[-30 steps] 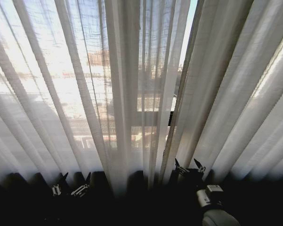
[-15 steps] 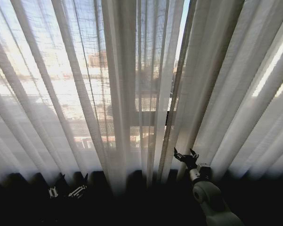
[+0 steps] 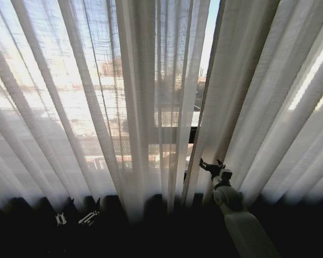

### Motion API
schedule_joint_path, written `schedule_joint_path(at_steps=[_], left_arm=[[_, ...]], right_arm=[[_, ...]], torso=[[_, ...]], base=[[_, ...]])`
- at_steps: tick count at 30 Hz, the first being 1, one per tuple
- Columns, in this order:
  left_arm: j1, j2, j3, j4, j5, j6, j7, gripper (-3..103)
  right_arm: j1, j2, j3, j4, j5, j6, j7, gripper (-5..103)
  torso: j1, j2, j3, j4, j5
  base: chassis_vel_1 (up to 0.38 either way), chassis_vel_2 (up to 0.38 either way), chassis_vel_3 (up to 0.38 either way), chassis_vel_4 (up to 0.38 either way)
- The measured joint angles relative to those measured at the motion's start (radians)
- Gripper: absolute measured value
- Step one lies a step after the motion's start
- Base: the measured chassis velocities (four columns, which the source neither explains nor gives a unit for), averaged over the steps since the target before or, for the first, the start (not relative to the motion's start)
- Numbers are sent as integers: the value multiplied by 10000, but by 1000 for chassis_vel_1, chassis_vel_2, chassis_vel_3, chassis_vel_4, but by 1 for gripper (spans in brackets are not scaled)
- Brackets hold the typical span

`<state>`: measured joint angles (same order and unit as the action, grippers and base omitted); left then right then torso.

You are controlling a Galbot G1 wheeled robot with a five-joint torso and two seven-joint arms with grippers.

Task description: Open the curtains by pulling them apart, changing their state from closed to fully open.

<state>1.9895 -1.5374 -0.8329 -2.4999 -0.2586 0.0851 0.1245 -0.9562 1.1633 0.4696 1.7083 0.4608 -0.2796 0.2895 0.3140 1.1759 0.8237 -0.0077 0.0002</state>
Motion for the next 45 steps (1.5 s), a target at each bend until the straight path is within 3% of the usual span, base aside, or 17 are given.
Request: schedule_joint_path(at_steps=[2,4,5,11,17,21,25,28,29,45], left_arm=[[9,-7,8,0,4,1,0,100],[26,-6,-1,0,10,2,0,100],[26,-6,-1,0,10,2,0,100],[-29,74,6,0,8,4,1,100],[-34,83,30,0,6,6,3,100],[-33,81,21,0,-7,-15,9,100],[-29,68,20,0,-13,-39,16,100],[-22,64,20,0,-14,-45,20,100],[-19,60,20,0,-15,-49,24,100],[-17,40,21,0,-34,-82,40,100]], right_arm=[[0,-12,-6,-1,24,9,4,97],[-10,-26,-6,23,52,25,48,86],[-10,-26,-6,23,52,25,48,86],[-5,-81,2,184,96,33,162,60],[-101,-138,50,366,146,35,198,43],[-194,-223,60,559,195,40,218,21],[-205,-237,50,620,226,45,220,11],[-205,-237,40,634,233,51,220,11],[-206,-236,28,641,243,55,220,1],[-375,-470,112,1447,533,277,238,0]], torso=[[0,0,0,-1,0],[-1,0,-1,0,0],[-1,0,-1,0,0],[0,1,-1,0,0],[-1,1,-1,0,0],[-1,1,-1,0,0],[0,1,-1,1,0],[-1,1,-1,1,0],[0,1,-1,1,0],[-1,1,-1,1,0]], base=[[0,0,0,0],[0,0,0,0],[0,0,0,0],[0,0,0,0],[0,0,0,0],[0,0,0,0],[0,0,0,0],[0,0,0,0],[0,0,0,0],[0,0,0,0]])
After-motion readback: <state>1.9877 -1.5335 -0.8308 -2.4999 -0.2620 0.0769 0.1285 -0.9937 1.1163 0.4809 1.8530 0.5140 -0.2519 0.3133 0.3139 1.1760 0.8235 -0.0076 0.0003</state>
